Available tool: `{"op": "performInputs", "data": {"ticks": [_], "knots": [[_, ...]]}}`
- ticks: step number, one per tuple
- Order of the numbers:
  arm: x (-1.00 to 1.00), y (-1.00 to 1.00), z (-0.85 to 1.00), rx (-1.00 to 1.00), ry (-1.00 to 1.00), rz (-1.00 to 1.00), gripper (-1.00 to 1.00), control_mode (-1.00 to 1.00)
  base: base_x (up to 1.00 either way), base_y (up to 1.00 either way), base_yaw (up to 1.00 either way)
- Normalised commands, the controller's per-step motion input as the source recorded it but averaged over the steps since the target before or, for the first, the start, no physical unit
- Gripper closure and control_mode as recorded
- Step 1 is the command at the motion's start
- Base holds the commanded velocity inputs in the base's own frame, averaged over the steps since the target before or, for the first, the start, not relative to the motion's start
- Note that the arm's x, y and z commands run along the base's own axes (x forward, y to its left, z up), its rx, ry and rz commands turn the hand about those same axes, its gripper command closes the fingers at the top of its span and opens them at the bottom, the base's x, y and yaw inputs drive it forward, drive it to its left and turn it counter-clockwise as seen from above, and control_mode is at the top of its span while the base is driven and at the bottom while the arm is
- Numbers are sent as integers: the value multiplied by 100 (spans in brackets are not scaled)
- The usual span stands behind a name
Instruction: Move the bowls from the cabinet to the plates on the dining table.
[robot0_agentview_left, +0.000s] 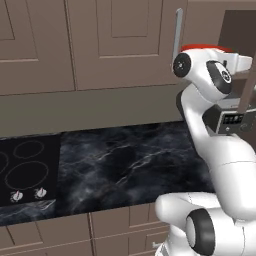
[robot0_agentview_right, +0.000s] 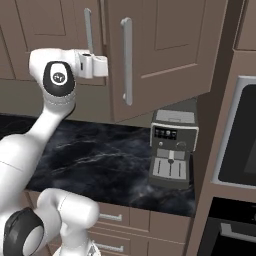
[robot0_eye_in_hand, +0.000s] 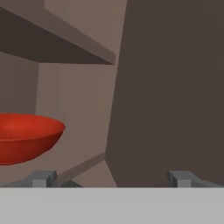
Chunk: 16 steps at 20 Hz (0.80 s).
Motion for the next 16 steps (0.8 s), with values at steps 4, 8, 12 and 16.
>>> {"op": "performInputs", "data": {"ticks": [4,8,12,16], "knots": [[0,-40,0,1,-4,-3,-100,-100,0,0,0],[-29,-53,0,3,-8,-6,-100,-100,0,0,0],[-39,-71,0,6,-8,-7,-100,-100,0,0,0],[-36,-80,0,7,-8,-3,-100,-100,0,0,0]]}}
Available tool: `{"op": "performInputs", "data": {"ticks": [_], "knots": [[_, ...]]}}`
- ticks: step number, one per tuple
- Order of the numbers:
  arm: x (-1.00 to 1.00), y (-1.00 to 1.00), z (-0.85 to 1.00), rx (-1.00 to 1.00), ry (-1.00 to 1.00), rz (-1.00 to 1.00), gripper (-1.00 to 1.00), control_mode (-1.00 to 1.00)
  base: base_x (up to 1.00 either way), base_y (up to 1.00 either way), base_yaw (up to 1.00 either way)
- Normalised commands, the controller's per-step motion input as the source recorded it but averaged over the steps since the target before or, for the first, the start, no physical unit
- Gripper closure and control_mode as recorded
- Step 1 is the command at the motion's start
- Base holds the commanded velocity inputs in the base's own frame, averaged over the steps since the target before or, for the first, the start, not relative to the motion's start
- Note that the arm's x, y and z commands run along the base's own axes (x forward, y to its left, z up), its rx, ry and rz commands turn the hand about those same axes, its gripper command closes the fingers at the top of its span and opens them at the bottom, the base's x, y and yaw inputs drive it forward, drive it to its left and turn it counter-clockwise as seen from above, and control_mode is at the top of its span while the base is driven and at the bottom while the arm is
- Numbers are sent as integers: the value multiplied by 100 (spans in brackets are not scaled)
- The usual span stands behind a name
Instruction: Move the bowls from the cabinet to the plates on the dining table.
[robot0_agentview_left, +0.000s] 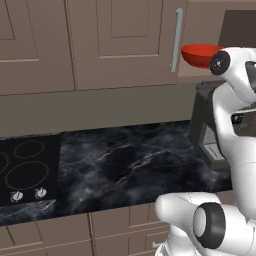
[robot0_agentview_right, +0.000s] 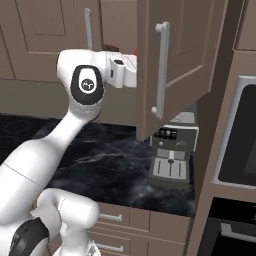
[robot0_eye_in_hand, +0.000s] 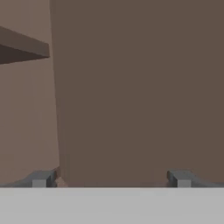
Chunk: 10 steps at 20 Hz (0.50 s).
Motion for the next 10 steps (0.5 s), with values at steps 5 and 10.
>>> {"op": "performInputs", "data": {"ticks": [5,10], "knots": [[-21,-77,0,9,-5,2,-100,-100,0,0,0],[-10,-65,0,3,-13,21,-100,-100,0,0,0]]}}
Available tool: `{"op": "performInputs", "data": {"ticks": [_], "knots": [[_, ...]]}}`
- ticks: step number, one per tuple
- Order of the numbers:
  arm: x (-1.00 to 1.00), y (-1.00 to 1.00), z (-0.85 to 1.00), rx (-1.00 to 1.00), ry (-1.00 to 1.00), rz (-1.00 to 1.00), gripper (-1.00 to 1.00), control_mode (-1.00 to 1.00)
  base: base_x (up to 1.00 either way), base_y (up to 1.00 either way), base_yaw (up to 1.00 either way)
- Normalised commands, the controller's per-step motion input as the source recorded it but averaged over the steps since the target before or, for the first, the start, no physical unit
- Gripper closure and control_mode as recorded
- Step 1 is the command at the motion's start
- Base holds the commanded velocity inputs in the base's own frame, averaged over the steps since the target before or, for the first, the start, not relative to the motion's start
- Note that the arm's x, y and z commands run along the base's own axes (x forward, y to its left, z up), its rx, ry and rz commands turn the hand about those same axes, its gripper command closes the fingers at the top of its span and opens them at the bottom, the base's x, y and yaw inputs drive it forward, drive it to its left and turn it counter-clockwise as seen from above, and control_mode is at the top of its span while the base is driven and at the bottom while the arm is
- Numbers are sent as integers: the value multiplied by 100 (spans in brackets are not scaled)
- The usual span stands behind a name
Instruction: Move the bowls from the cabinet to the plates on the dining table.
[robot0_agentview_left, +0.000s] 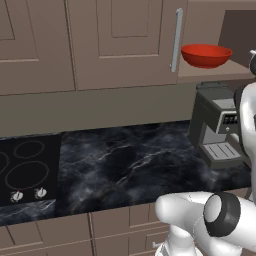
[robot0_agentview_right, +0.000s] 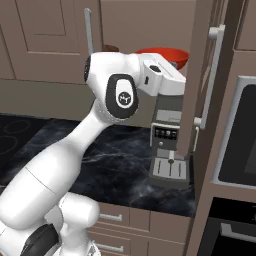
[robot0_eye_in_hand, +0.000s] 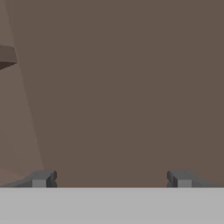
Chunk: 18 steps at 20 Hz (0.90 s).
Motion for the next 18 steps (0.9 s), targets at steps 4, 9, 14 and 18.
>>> {"op": "performInputs", "data": {"ticks": [4,9,14,18], "knots": [[-6,-51,0,0,-14,31,-100,-100,0,0,0],[0,-47,-1,1,-11,31,-100,-100,0,0,0],[0,-26,-3,1,-8,18,-100,-100,0,0,0],[0,6,0,-1,1,3,-100,-100,0,0,0]]}}
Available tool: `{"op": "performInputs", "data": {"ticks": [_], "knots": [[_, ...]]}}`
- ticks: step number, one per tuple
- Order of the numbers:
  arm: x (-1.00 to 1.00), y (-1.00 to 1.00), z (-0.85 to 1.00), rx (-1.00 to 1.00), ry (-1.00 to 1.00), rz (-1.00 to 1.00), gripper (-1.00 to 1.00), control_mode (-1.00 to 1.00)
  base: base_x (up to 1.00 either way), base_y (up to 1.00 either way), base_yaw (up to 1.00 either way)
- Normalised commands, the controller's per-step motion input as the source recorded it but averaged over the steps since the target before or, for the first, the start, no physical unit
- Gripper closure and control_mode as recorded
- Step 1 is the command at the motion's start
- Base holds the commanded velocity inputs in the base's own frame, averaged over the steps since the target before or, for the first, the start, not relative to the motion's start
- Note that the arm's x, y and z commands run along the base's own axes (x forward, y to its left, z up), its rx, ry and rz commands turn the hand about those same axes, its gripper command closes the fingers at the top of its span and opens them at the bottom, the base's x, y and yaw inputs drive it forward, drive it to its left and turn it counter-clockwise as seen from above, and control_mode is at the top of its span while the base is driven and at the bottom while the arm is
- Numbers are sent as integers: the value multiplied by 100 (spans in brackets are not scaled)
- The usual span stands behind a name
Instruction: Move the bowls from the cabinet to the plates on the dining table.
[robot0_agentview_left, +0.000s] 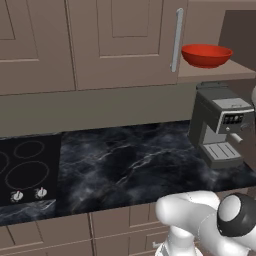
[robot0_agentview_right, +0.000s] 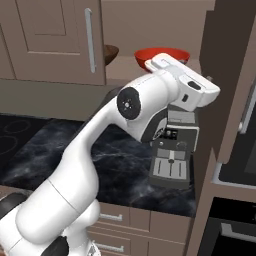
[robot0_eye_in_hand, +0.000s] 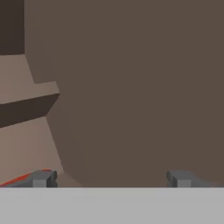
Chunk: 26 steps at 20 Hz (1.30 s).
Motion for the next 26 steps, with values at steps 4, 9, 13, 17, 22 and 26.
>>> {"op": "performInputs", "data": {"ticks": [4,9,13,17,22,26], "knots": [[0,8,0,0,4,0,-100,-100,0,0,0],[-32,69,6,-9,-10,2,-100,-100,0,0,0],[-35,97,25,-15,-2,17,-100,-100,0,0,0],[-28,86,17,-14,-4,23,-100,-100,0,0,0],[-33,72,21,-14,-4,24,-100,-100,0,0,0],[-41,44,9,-9,-8,23,-100,-100,0,0,0]]}}
